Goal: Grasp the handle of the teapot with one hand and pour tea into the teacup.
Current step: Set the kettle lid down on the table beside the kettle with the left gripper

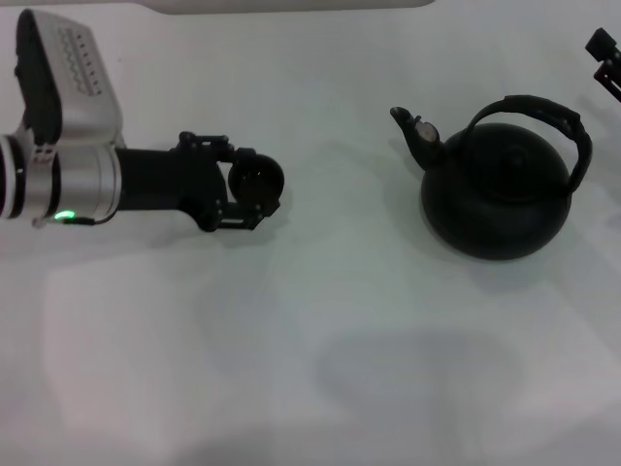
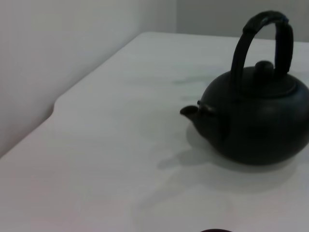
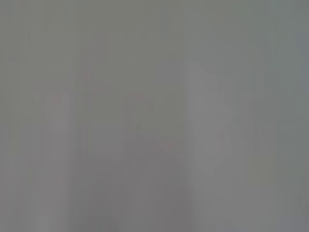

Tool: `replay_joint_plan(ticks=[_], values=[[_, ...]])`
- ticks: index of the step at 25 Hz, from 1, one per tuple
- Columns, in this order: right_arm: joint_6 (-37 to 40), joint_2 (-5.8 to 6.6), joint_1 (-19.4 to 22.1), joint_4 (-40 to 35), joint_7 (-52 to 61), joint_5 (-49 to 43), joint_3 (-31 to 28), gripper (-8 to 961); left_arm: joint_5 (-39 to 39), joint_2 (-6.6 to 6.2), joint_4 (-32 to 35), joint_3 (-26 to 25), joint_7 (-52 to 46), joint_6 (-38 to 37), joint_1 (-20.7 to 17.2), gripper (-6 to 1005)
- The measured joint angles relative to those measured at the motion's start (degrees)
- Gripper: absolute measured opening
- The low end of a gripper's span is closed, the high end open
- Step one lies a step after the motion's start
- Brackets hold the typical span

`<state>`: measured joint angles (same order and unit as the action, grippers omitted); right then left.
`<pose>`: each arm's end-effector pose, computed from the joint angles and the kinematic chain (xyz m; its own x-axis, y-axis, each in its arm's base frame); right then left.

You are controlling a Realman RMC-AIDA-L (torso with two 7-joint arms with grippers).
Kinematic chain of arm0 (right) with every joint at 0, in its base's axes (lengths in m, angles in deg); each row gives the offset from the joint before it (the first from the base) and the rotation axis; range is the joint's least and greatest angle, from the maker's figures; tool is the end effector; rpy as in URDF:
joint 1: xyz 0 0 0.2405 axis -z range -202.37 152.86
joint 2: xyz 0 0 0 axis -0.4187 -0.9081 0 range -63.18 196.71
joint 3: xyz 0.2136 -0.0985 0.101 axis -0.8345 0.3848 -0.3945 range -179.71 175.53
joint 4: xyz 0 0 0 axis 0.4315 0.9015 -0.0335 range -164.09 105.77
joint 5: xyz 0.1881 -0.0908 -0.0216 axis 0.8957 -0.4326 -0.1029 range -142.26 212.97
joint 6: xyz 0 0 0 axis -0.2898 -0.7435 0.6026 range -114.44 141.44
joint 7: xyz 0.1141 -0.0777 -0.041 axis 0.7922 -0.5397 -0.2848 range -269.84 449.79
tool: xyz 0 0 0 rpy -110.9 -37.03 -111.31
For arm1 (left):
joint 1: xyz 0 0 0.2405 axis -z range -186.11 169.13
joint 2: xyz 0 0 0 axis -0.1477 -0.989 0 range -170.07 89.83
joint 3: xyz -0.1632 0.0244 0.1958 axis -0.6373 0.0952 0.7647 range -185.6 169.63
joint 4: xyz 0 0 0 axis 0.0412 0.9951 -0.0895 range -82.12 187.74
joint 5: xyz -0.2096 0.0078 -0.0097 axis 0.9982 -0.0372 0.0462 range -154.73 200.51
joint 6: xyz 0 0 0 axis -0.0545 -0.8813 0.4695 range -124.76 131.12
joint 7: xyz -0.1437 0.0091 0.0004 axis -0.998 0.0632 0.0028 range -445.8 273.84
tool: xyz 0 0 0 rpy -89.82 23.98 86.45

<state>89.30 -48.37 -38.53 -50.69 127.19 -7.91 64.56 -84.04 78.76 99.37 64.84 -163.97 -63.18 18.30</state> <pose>0.3374 0.2963 0.0374 0.6789 0.0698 -0.7309 -0.6266 -0.4638 -0.6264 -0.2461 0.3458 -0.0477 0.9666 0.1551 0.2040 0.2125 -0.9301 -0.2995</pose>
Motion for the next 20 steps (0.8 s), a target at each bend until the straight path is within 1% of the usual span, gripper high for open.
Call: replay_joint_plan(ticks=[5, 6, 8, 12, 15, 16, 20], values=[[3.5, -0.07, 0.2, 0.0, 0.3, -0.2, 0.4, 749, 0.1, 0.05, -0.3, 1.5, -1.1, 1.9, 2.3, 714], [5.7, -0.08, 0.4, 0.5, 0.3, -0.2, 0.5, 749, 0.1, 0.02, -0.7, 1.8, -1.1, 2.6, 2.9, 713], [6.6, -0.09, 0.4, 0.8, 0.2, -0.2, 0.7, 749, 0.1, 0.01, -2.0, 2.0, -0.9, 3.8, 4.1, 713], [9.6, -0.12, 0.6, 2.3, 0.0, -0.2, 0.8, 748, 0.2, 0.06, -6.1, 3.0, -0.6, 7.3, 7.7, 713], [12.6, -0.17, 1.3, 3.2, 0.0, 0.1, 0.8, 748, 0.3, 0.14, -7.9, 5.4, -1.1, 10.2, 10.4, 713], [12.6, -0.17, 1.3, 3.2, 0.0, 0.1, 0.8, 748, 0.3, 0.14, -7.9, 5.4, -1.1, 10.2, 10.4, 713], [14.9, -0.17, 2.0, 3.2, 0.0, 0.2, 0.5, 749, 0.8, 0.2, -8.2, 8.1, -1.8, 12.1, 11.9, 713]])
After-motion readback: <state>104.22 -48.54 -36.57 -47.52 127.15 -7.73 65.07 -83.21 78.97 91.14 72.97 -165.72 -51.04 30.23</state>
